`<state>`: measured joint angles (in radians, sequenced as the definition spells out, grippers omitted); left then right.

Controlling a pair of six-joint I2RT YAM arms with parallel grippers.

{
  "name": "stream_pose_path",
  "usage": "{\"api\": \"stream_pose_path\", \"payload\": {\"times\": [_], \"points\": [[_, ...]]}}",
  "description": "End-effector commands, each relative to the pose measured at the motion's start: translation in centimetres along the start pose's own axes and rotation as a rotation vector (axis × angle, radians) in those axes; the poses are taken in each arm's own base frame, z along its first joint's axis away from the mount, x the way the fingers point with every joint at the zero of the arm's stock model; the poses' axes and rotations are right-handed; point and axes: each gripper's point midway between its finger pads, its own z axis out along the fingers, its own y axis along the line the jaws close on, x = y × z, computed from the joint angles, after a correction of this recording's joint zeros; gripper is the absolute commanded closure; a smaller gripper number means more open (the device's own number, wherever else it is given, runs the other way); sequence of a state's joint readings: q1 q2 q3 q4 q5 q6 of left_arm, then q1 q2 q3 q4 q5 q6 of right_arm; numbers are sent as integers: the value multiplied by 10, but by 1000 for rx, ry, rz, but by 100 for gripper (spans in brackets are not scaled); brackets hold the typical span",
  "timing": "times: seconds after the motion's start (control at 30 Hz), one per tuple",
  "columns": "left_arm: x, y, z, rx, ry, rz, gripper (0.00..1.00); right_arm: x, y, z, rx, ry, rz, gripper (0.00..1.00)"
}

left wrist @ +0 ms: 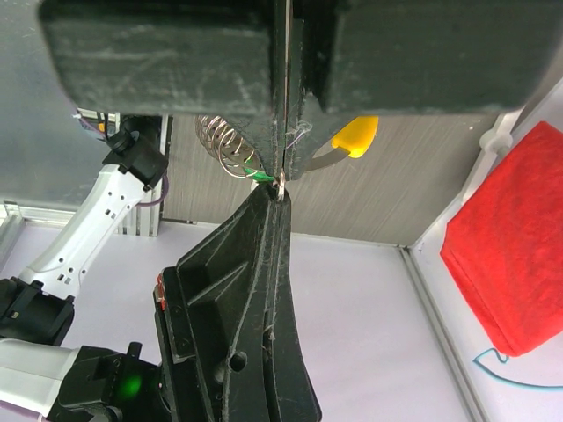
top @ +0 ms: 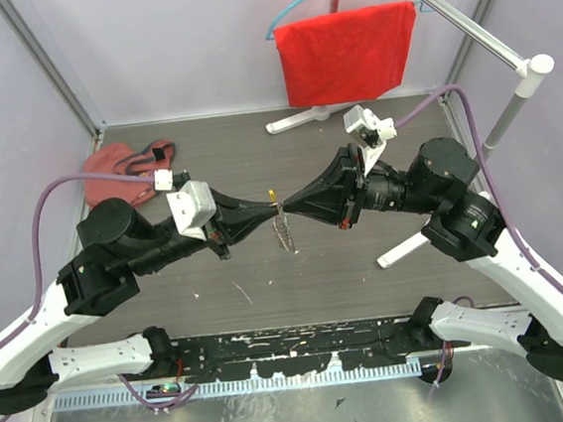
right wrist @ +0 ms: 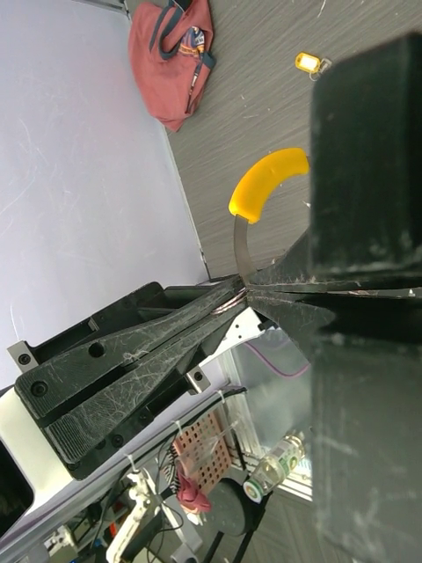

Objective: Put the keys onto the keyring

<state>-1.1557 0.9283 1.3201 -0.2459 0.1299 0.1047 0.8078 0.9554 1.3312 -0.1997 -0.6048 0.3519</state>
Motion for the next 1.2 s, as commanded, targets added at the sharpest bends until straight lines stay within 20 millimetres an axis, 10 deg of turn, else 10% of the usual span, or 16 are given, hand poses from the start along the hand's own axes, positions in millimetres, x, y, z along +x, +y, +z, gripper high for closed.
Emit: {"api": "stream_pose_path", "payload": {"times": [0.0, 1.17], "points": [[-20, -1, -4, 13, -55, 25, 100, -32, 17, -9, -23, -71, -76, 99], [-55, -11, -2, 65, -238, 32, 100, -15, 4, -1, 0, -32, -27, 94]]}}
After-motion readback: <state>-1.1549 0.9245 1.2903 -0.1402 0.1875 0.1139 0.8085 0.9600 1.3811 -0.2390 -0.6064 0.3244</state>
